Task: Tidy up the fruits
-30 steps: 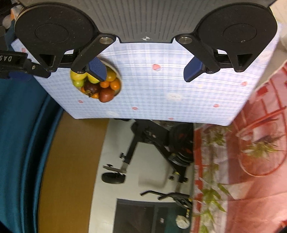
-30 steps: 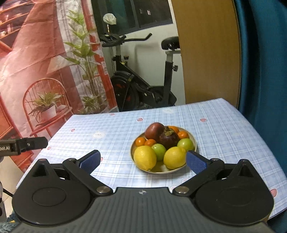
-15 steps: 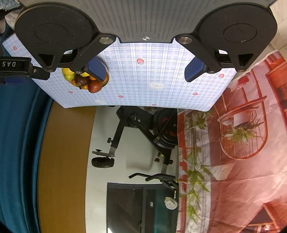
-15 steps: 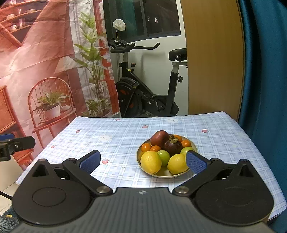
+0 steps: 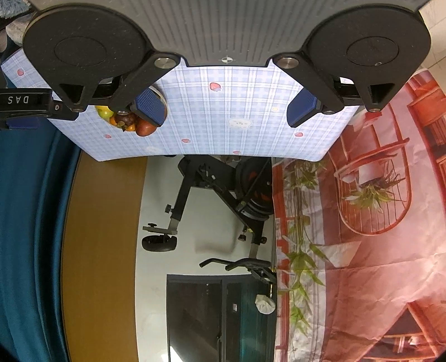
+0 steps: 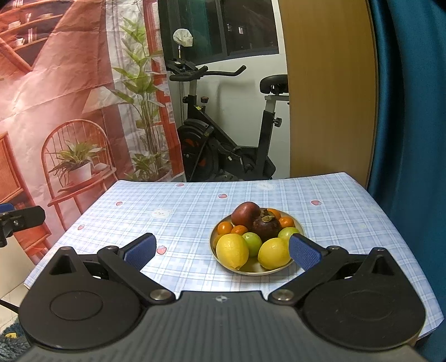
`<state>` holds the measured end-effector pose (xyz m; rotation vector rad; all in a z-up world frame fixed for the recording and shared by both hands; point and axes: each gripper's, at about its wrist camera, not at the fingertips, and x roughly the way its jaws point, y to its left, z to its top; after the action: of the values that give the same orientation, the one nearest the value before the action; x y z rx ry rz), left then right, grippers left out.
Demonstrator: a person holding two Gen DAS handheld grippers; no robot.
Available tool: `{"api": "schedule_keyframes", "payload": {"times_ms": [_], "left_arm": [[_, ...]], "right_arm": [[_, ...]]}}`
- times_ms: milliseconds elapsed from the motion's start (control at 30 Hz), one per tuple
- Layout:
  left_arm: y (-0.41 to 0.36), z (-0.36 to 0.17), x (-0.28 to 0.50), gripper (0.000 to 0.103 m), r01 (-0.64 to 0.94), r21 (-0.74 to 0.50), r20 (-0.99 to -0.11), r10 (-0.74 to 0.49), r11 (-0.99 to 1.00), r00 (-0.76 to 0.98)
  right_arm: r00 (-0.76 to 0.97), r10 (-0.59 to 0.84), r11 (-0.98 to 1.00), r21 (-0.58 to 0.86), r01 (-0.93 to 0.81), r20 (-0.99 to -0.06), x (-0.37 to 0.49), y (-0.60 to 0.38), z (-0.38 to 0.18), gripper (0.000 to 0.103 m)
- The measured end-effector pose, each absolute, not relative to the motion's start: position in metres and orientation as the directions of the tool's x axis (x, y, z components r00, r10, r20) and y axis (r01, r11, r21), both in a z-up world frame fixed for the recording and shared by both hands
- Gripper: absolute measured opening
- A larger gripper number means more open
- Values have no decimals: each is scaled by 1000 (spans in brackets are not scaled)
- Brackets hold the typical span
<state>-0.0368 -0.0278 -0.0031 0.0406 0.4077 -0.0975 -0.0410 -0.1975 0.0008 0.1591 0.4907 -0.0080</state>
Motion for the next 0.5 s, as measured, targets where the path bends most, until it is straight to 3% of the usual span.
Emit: {"api": "schedule_keyframes", "payload": {"times_ms": [500], "left_arm": [[-26, 0, -40, 96, 103, 14, -395, -89, 995, 915]], "right_arm": [[885, 25, 988, 144, 47, -465, -44, -197, 3, 103]]}}
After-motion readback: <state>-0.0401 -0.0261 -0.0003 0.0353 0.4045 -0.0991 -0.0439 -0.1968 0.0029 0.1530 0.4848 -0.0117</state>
